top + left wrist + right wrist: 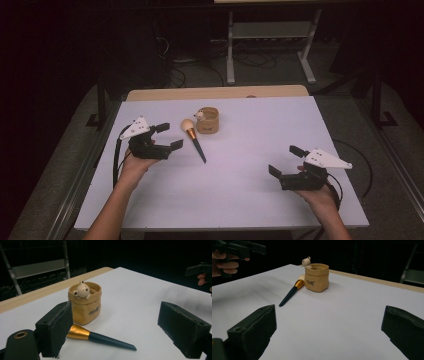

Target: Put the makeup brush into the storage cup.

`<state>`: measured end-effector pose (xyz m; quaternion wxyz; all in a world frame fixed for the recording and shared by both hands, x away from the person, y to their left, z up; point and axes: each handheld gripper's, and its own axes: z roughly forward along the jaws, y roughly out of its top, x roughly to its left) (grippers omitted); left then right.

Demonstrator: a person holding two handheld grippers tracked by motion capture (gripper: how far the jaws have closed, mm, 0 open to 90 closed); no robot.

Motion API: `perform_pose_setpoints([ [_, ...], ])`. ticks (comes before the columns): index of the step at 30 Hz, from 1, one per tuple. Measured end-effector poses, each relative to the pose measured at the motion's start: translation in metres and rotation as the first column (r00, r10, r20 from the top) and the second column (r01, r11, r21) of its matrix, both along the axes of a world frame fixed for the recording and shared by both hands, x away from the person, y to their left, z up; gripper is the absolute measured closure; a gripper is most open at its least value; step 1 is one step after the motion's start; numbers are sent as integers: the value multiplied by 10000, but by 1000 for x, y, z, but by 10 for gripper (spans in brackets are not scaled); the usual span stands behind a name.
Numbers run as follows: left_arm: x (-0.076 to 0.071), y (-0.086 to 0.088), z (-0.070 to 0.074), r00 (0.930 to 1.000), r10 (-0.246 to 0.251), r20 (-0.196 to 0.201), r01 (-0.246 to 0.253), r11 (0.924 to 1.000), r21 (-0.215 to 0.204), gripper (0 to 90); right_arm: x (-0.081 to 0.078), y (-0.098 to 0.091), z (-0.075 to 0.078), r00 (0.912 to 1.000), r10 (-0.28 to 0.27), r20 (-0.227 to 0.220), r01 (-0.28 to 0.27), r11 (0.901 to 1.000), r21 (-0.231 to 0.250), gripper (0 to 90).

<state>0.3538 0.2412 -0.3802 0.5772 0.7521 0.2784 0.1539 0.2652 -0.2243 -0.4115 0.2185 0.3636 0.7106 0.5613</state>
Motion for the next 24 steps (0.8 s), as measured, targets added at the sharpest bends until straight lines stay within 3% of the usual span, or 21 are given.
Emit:
perform_pose_setpoints([
  [24, 15, -10, -1, 10000, 46, -41, -45, 10000, 32, 127, 0, 0, -1, 10000, -7, -15, 7, 10000, 9, 0],
])
